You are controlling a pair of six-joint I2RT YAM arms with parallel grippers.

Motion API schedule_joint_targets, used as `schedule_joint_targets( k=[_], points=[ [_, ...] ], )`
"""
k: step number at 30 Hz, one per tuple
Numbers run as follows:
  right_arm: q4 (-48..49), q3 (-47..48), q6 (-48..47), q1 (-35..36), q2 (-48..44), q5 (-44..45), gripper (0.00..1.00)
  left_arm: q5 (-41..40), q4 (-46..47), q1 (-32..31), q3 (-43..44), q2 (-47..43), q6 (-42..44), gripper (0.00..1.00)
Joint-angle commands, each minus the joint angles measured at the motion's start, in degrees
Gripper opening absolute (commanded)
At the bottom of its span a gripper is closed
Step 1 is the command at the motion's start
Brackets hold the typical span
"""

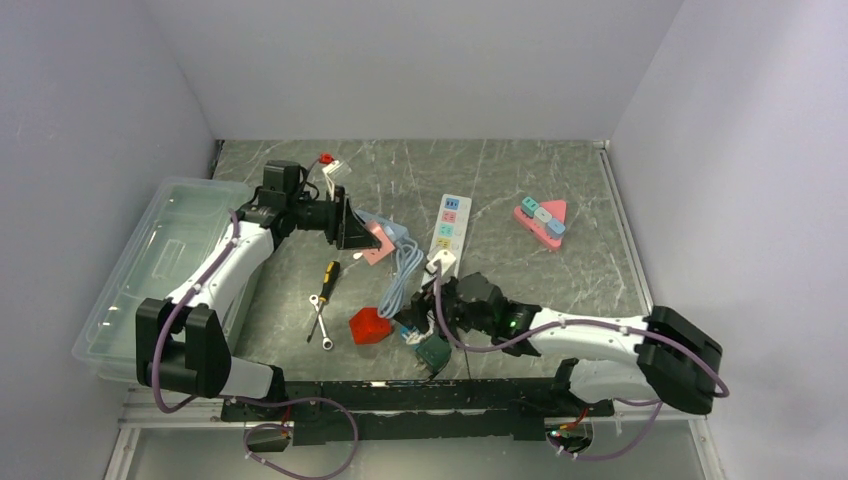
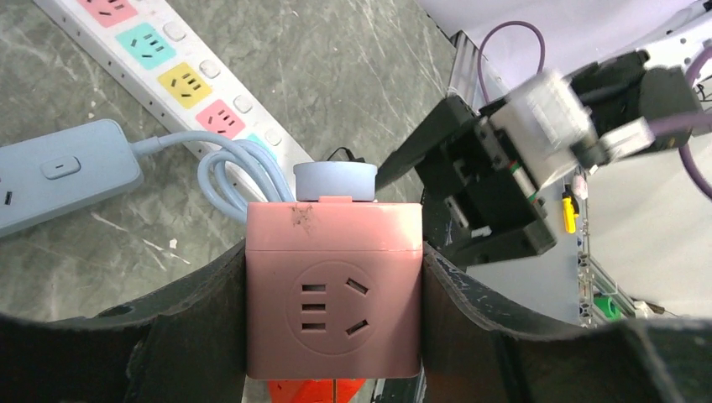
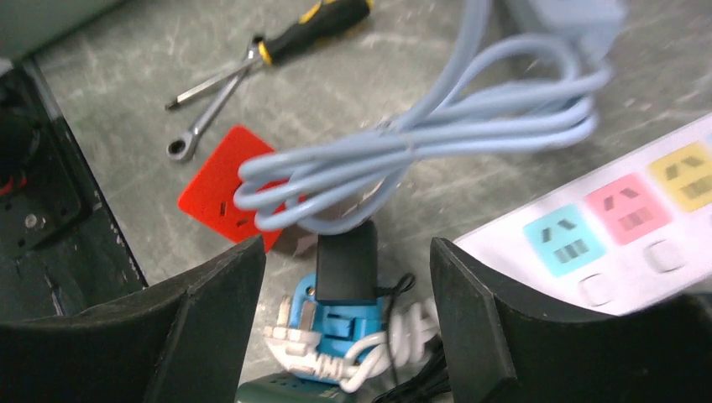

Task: Pull the plug off the socket
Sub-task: Place the plug at the center of the board.

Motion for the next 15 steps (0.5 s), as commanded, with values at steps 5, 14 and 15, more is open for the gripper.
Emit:
schedule_joint_targets(
  k=[5,14,15],
  points=[
    [3.0,0.7,-11.7,-7.0,-11.8,-4.5,0.76,9.5,10.2,-1.5,0.6,-2.0,-6.2,0.00],
    [20.7,-2.3,-17.0,-8.4,-7.7,-5.7,0.73,8.6,7.8,-7.9,1.1,0.7,-4.5,0.00],
    [22.5,-2.6,-17.2,-8.4,-6.9,-5.8,0.73,8.8,7.9,-8.3,1.1,1.2,-4.7,0.00]
  ],
)
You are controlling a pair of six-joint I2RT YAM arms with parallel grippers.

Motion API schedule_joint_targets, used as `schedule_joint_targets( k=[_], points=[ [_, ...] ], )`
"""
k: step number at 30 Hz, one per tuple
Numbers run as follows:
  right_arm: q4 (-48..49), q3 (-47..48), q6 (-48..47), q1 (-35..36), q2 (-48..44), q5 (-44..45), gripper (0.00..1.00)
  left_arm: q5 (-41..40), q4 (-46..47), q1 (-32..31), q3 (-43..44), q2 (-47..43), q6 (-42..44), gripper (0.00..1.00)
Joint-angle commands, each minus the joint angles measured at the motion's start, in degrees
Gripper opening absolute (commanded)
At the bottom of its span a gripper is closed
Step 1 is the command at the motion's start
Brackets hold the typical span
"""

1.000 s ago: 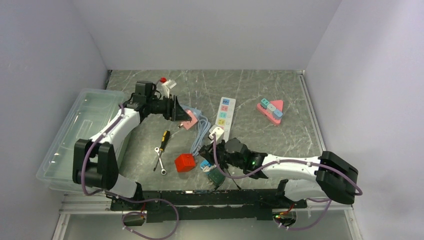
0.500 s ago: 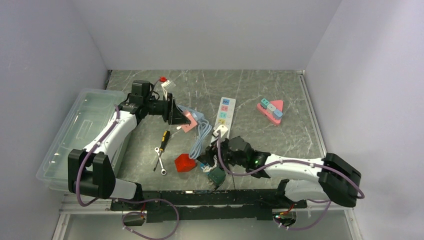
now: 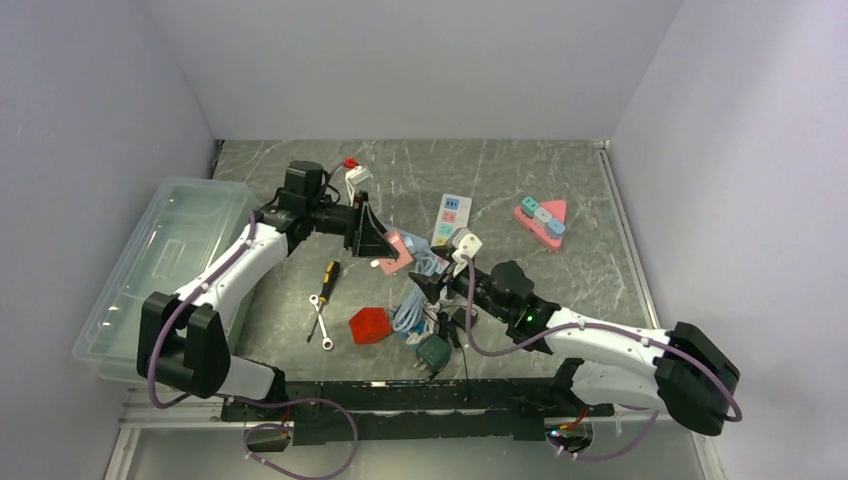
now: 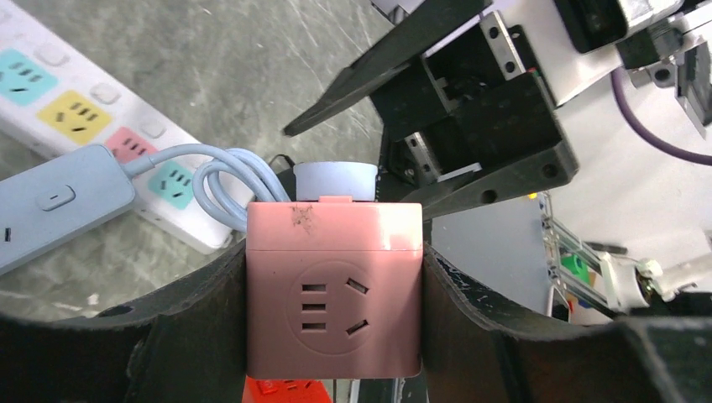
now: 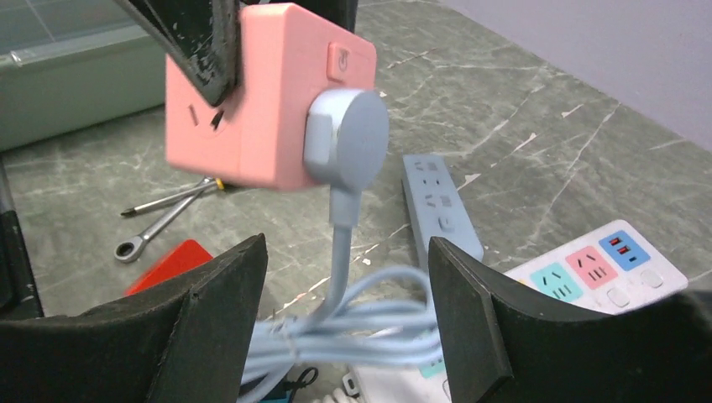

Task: Pull the plug off the socket
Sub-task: Place the plug at the center of the board, then remove the plug from the socket.

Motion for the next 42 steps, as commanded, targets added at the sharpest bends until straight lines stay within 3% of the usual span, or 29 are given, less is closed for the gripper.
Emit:
schedule_joint_targets(
  k=[1,7,24,29,31,32,33,42],
  points=[
    [12.5,-1.3,-4.1,-0.2,3.8,-1.7,0.73,5.6,2.5,-2.2,1.4,1.2,-0.7,0.00],
    [21.2,-6.9,-5.0,-0.2,4.7,-1.4,0.72,5.4,-0.3,-3.6,2.4,2.7,1.4,0.00],
    [20.1,-5.2,-6.2,0.2,8.5,0.6,0.52,5.9,-2.2,-5.0,3.1,4.5,2.5,0.00],
    [15.9,-3.2,-6.5,0.6,8.8,1.2,0.29,5.3,-3.0,-5.3,3.4,5.1,3.0,0.00],
    [14.6,-2.5,-6.6,0.8,9.0,1.7,0.16,4.3,-2.8,-5.3,3.3,5.0,2.9,0.00],
    [13.9,-2.1,-6.8,0.9,9.0,1.9,0.04,3.9,-2.5,-5.3,3.1,5.0,2.7,0.00],
    [12.9,-1.7,-6.9,0.9,8.9,2.1,0.00,3.3,-2.4,-5.3,3.1,4.9,2.5,0.00],
    [10.9,-1.4,-7.3,1.5,7.6,7.2,0.00,1.7,-3.5,-5.3,3.4,6.0,2.8,0.00]
  ],
)
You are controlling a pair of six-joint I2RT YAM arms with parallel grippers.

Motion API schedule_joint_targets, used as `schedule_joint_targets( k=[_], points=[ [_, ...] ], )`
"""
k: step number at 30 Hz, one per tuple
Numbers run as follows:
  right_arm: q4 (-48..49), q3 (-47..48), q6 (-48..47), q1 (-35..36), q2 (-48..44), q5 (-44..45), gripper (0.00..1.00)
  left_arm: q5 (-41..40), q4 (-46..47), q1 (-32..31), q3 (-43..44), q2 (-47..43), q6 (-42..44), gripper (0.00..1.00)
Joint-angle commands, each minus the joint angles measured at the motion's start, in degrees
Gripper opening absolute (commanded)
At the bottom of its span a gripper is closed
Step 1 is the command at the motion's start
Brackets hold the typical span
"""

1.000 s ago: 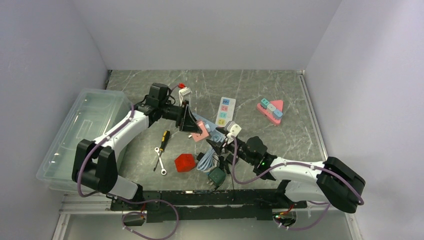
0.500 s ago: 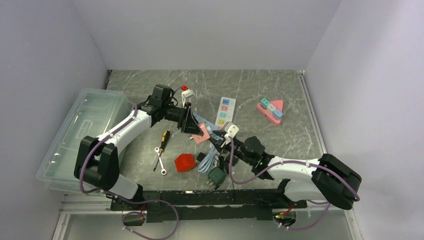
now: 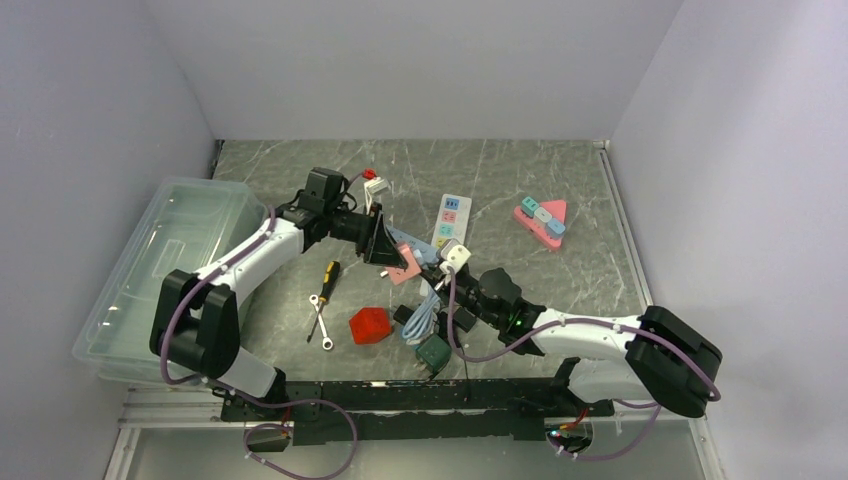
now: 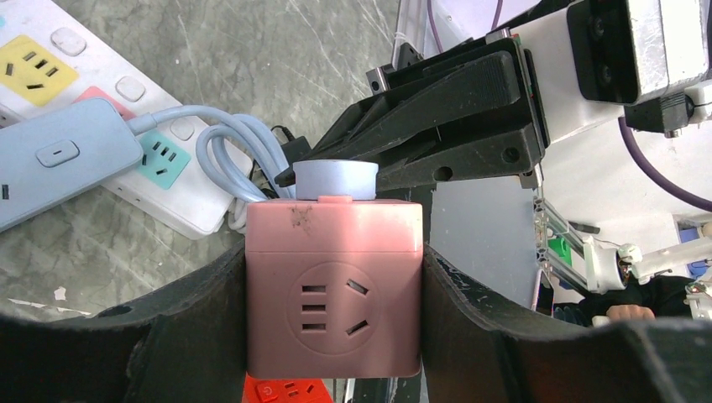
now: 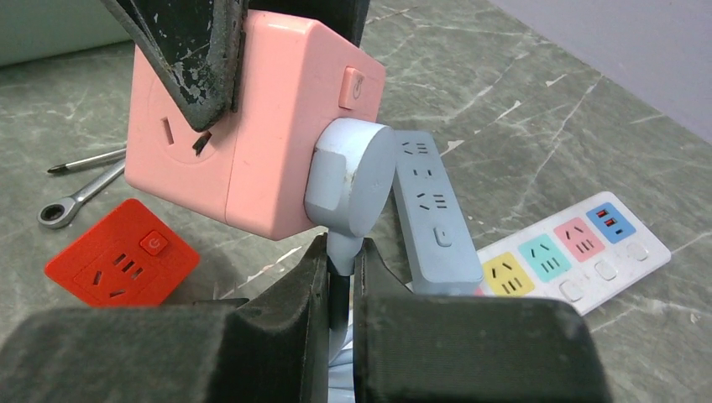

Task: Pull the plug off the socket
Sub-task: Remove the plug from the socket.

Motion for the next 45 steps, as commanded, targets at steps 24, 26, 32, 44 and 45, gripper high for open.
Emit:
schedule_joint_targets(
  k=[24,26,32,44,45],
  points=[
    [3.0,-1.3,5.8,-11.1,-7.2,-9.3,0.00,5.7,-13.6,-3.3,7.5,4.1,10.8,0.00],
    [1.9,-0.8,7.3,-11.0,-7.1,-6.2,0.00,5.2,-9.9,-3.3,6.3,3.7,7.9,0.00],
    [-0.8,0.3,10.7,-8.7,-7.4,5.5,0.00,3.2,-0.9,-3.6,3.2,3.0,0.6,0.00],
    [-1.9,2.0,-0.6,2.1,-8.0,13.4,0.00,-0.5,-7.5,-3.3,5.6,2.9,6.9,0.00],
    [-2.1,2.0,-1.8,3.1,-8.4,12.0,0.00,-0.3,-7.7,-2.8,5.6,2.8,7.1,0.00]
  ],
)
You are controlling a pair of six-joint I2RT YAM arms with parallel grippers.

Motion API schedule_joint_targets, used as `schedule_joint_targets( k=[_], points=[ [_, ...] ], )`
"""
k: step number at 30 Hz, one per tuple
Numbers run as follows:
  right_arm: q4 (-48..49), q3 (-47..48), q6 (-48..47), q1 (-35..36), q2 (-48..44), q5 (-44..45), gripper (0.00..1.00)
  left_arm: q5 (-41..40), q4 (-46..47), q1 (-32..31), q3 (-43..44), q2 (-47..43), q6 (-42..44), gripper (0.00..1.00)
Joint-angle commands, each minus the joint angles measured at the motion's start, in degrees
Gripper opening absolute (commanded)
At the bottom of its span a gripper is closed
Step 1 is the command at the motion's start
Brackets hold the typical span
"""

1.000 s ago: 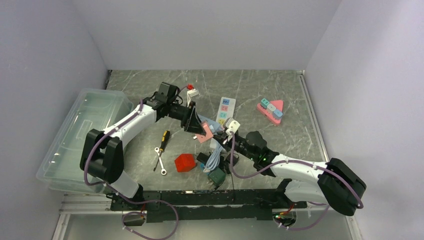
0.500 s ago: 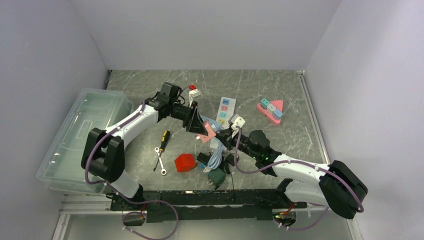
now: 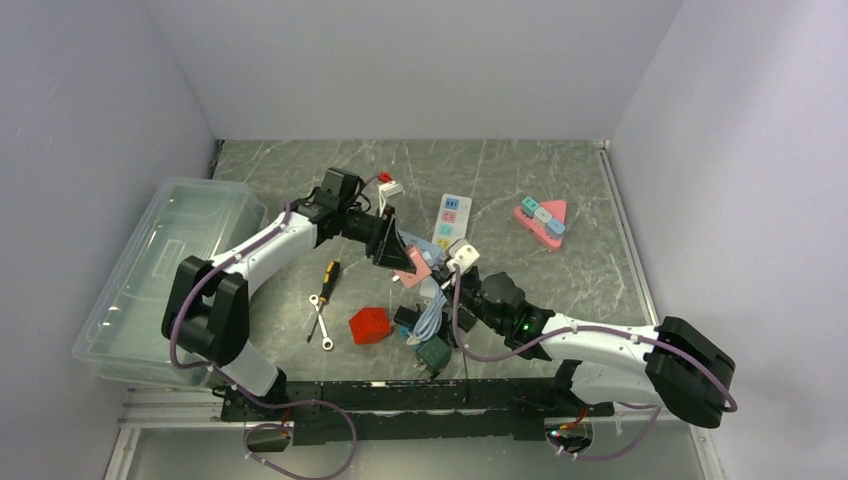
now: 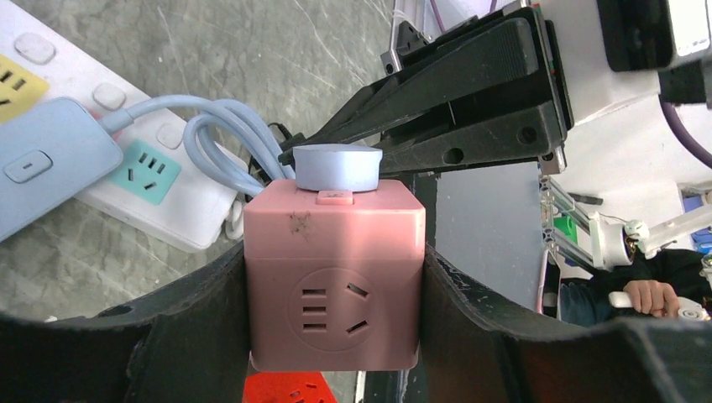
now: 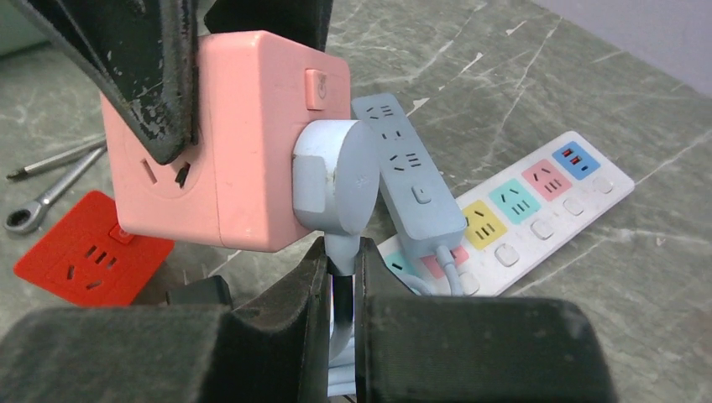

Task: Pull the plug off the socket
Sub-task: Remove the plug from the socket.

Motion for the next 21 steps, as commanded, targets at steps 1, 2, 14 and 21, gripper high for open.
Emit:
schedule_joint_targets(
  k=[1,2,14,21],
  points=[
    [5.3,2.7,-7.8,3.6,-3.2,2.4,0.00,0.8,-5.5,1.2,1.8,-2.3,3.3,0.00],
    [4.8,2.7,-8.4,4.4,-3.5,1.2,0.00,1.0,-5.3,1.9,1.7,-2.4,3.0,0.00],
    [-6.0,6.8,-5.8,13.2,-2.9,8.5,0.00,2.1,-7.2,4.6,2.2,-1.9,5.3,0.00],
    [-15.6,10.4,8.2,5.5,-7.5,9.0,0.00,0.8,-8.4,2.9,1.8,-3.9,8.4,0.00]
  ],
)
